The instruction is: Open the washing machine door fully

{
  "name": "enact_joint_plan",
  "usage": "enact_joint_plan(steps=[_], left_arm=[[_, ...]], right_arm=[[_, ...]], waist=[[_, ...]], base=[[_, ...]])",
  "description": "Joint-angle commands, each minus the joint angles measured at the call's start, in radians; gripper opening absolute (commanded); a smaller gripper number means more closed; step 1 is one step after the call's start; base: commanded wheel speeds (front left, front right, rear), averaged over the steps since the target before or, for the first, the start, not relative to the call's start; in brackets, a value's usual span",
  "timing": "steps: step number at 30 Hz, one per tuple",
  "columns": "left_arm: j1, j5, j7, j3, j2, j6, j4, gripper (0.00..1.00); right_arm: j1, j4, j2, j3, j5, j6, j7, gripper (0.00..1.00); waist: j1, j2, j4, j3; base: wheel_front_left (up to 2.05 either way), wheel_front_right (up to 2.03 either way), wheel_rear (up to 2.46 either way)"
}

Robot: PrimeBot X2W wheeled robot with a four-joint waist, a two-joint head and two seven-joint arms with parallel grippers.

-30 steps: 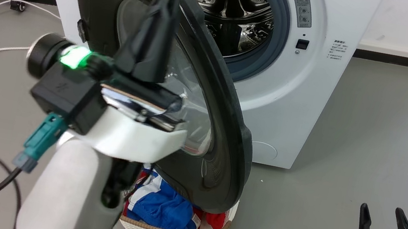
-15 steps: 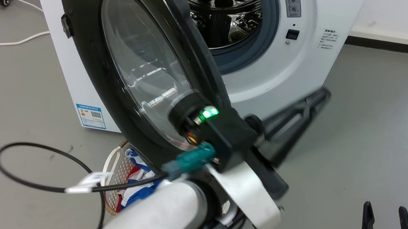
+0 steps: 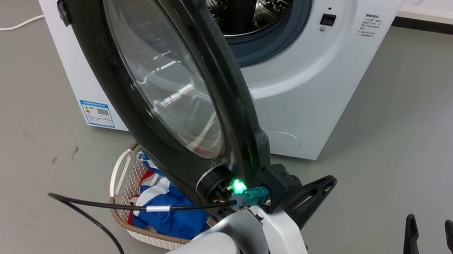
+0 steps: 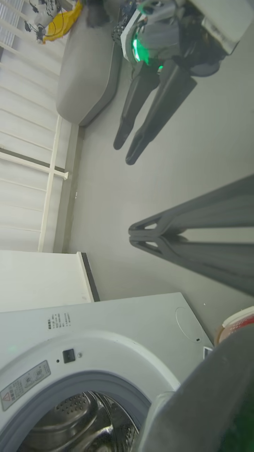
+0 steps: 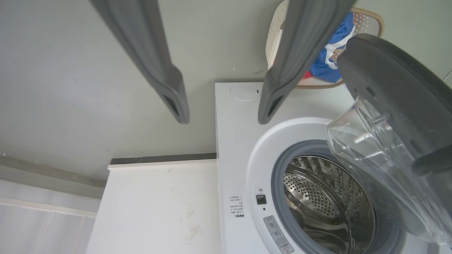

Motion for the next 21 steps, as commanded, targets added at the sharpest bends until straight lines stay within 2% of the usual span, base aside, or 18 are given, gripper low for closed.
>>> enact_joint_plan(steps=[1,12,21], left_arm=[[0.0,-0.007,-0.007,-0.001,0.001,0.003,0.005,0.0],[-0.03,-0.071,-0.078,0.01,0.0,0.042,0.164,0.0],[-0.001,-0.088,-0.126,0.027,0.009,0.059,0.201,0.0]], right_arm=[[-0.009,0.002,0.002,-0.001,0.003,0.0,-0.004,1.0],[-0.02,0.024,0.002,-0.009,0.012,0.0,-0.01,1.0],[-0.007,0.034,0.002,-0.016,0.018,0.0,-0.007,1.0]], waist=[[0.0,-0.0001,0.0,0.002],[0.0,-0.0001,0.002,0.008],[0.0,-0.0001,0.014,-0.013]], base=[[0.0,0.0,0.0],[0.0,0.0,0.0],[0.0,0.0,0.0]])
